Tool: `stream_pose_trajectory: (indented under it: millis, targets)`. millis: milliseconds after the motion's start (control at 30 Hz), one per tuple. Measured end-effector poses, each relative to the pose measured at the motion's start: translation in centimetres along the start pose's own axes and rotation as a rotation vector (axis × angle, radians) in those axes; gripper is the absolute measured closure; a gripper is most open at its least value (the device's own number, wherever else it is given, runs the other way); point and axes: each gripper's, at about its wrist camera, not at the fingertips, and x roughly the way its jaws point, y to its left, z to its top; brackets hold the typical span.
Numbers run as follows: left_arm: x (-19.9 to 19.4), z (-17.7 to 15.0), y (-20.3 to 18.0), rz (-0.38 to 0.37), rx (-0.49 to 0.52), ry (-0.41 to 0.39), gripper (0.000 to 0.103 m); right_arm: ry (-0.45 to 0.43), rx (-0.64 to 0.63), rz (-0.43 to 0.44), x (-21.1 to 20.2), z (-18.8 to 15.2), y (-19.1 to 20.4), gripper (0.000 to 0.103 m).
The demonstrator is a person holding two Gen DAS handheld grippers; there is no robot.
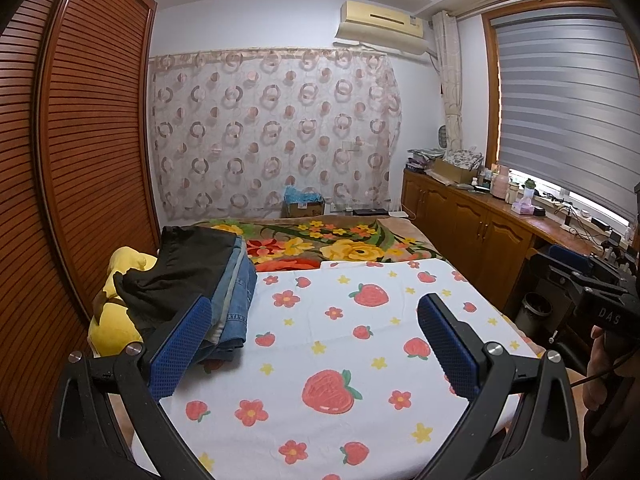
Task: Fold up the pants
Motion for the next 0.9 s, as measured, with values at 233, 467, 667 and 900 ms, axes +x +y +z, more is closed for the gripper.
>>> stream_pose_trajectory:
  millis: [233,467,667,900]
  targets:
    - [-0.01,0.03,-0.01,0.0,0.0,0.001,0.0,0.0,-0.001,-0.001,-0.12,-0.07,0.1,0.029]
    - [-0.02,0.05,-0.01,0.001,0.001,0.001,0.0,-0.001,-0.001,-0.002,-0.1,-0.09,0.04,0.029]
    - [-0.02,0.07,-0.01,0.0,0.0,0.001,0.0,0.0,-0.001,-0.001,-0.08,-0.11,-0.03,0.029]
    - [-0.03,0.08,0.02,0.002,0.002,0.001,0.0,-0.001,-0.001,-0.003,-0.09,-0.12,0.01,0.029]
